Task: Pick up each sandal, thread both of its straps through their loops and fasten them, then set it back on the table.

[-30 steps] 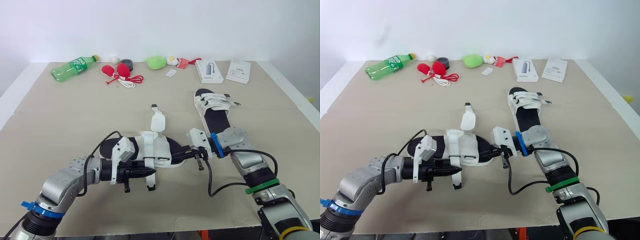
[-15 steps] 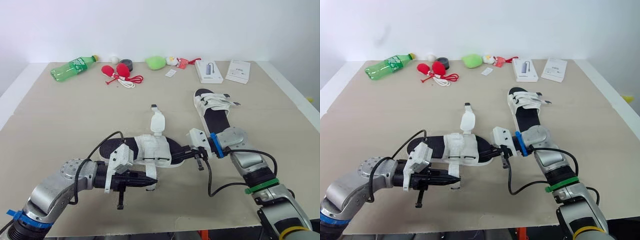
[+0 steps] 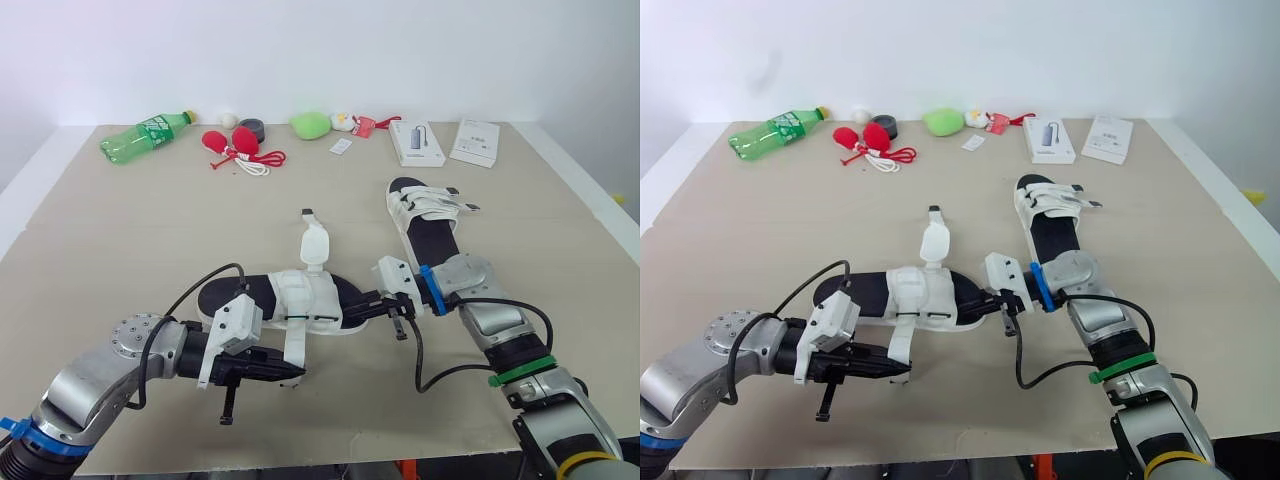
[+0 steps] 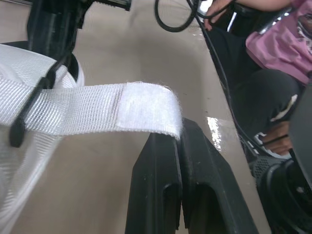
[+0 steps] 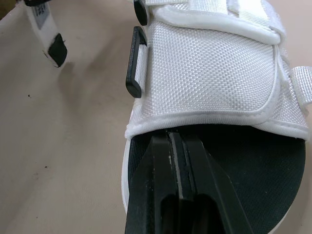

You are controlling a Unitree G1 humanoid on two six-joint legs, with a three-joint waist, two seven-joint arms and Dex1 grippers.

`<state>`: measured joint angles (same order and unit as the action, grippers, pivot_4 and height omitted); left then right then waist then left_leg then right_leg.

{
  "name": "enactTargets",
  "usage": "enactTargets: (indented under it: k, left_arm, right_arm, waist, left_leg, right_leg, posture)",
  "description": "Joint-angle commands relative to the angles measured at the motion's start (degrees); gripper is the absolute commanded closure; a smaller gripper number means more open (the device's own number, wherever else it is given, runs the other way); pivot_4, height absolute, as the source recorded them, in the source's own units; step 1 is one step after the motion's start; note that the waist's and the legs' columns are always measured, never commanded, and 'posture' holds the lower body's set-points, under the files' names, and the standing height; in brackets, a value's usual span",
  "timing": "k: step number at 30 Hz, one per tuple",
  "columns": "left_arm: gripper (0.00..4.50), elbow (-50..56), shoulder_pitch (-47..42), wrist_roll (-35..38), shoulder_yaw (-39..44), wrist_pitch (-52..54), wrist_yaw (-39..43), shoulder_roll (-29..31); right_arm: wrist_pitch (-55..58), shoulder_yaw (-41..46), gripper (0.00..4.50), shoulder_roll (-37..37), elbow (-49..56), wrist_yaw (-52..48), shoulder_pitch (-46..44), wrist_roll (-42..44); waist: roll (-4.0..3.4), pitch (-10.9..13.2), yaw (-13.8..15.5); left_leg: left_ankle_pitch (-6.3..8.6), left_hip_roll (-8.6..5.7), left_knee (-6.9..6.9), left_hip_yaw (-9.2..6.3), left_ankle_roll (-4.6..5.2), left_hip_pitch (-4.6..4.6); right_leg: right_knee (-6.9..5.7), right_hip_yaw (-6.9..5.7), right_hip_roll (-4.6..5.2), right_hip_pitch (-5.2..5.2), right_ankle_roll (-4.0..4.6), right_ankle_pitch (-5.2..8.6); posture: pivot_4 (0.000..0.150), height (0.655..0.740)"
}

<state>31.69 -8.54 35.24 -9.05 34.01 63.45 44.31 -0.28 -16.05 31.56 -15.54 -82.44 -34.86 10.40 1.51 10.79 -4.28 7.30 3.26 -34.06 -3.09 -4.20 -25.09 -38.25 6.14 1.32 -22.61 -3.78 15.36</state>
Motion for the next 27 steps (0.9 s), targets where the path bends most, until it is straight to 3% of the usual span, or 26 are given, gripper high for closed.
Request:
enactTargets:
  k: [1, 5, 6, 8, 9, 14, 17, 21, 27]
  left_arm:
    - [3.74, 3.1, -1.2, 0.0, 1.3, -1.8, 0.9, 1.2]
    - [2.11, 5.2, -1.1, -2.9, 2.5, -6.6, 4.4, 5.3]
    - [1.40, 5.2, -0.7, -4.9, 2.8, -9.1, 5.5, 6.8]
    - [0.86, 3.0, -0.3, -10.6, 3.4, -17.9, 7.0, 8.5]
    - [0.12, 1.3, -0.3, -13.3, 4.0, -23.0, 7.4, 8.9]
    - [0.12, -10.2, -4.0, -29.6, 4.9, -60.5, 5.1, 6.3]
    - [0.12, -14.6, -5.8, -34.7, 3.1, -74.2, 2.3, 3.9]
    - [0.12, -17.2, -5.5, -40.6, -1.8, -82.7, -0.9, 0.8]
    - [0.12, -17.6, -7.5, -42.1, -6.7, -82.8, -4.1, -2.7]
  right_arm:
    - [-0.2, -1.0, 4.50, 0.0, -0.8, -0.2, -0.5, -1.3]
    - [-0.2, -0.9, 4.50, 0.3, -0.6, -0.5, -0.4, -1.2]
    - [-0.2, -0.9, 4.50, 0.4, -0.6, -0.6, -0.4, -1.2]
    - [-0.4, -0.8, 4.50, 0.5, -0.7, -0.8, -0.4, -1.2]
    - [-0.4, -0.8, 4.50, 0.6, -0.8, -0.9, -0.4, -1.2]
    - [-0.7, -1.1, 4.50, 0.4, -0.9, -1.4, -0.4, -1.2]
    - [-0.9, -1.2, 4.50, 0.2, -1.0, -1.6, -0.5, -1.2]
    - [-1.1, -1.2, 4.50, 0.2, -1.2, -1.7, -0.7, -1.3]
    - [-0.8, -0.9, 4.50, 0.8, -0.3, -1.6, -0.1, -1.3]
  waist:
    - [0.00, 0.0, 0.0]
    - [0.00, 0.0, 0.0]
    - [0.00, 0.0, 0.0]
    - [0.00, 0.0, 0.0]
    - [0.00, 0.0, 0.0]
    - [0.01, 0.0, 0.1]
    - [0.04, 0.0, 0.1]
    - [0.01, -0.1, 0.1]
    - [0.01, -0.1, 0.1]
  left_leg:
    - [0.00, 0.00, 0.00, 0.00, 0.00, 0.00]
    - [0.00, 0.01, 0.00, 0.01, 0.00, 0.01]
    - [0.00, 0.01, 0.00, 0.01, 0.00, 0.01]
    - [0.00, 0.01, 0.00, 0.02, 0.00, 0.01]
    - [0.00, 0.01, 0.00, 0.04, 0.00, 0.01]
    - [0.00, 0.02, 0.01, 0.12, 0.00, 0.02]
    - [0.01, 0.04, 0.06, 0.36, 0.01, 0.01]
    - [0.05, 0.07, 0.09, 0.47, 0.09, 0.00]
    - [0.04, 0.08, 0.09, 0.48, 0.12, 0.02]
  right_leg:
    - [0.00, 0.00, 0.00, 0.00, 0.00, 0.00]
    - [0.00, 0.00, 0.00, 0.01, 0.01, -0.01]
    - [0.00, 0.00, 0.00, 0.00, 0.02, -0.01]
    - [0.01, 0.02, 0.00, 0.00, 0.02, -0.01]
    - [0.01, 0.03, 0.01, -0.01, 0.04, 0.00]
    - [0.07, 0.06, 0.06, -0.01, 0.08, -0.03]
    - [0.11, 0.21, 0.11, -0.07, 0.09, -0.05]
    - [0.10, 0.29, 0.08, -0.14, 0.02, -0.04]
    - [0.07, 0.32, 0.05, -0.13, -0.03, -0.08]
  posture:
    - [0.150, 0.7400]
    - [0.150, 0.7400]
    - [0.150, 0.7400]
    - [0.150, 0.7400]
    - [0.150, 0.7400]
    - [0.150, 0.7400]
    - [0.150, 0.7400]
    - [0.150, 0.7400]
    - [0.150, 0.7400]
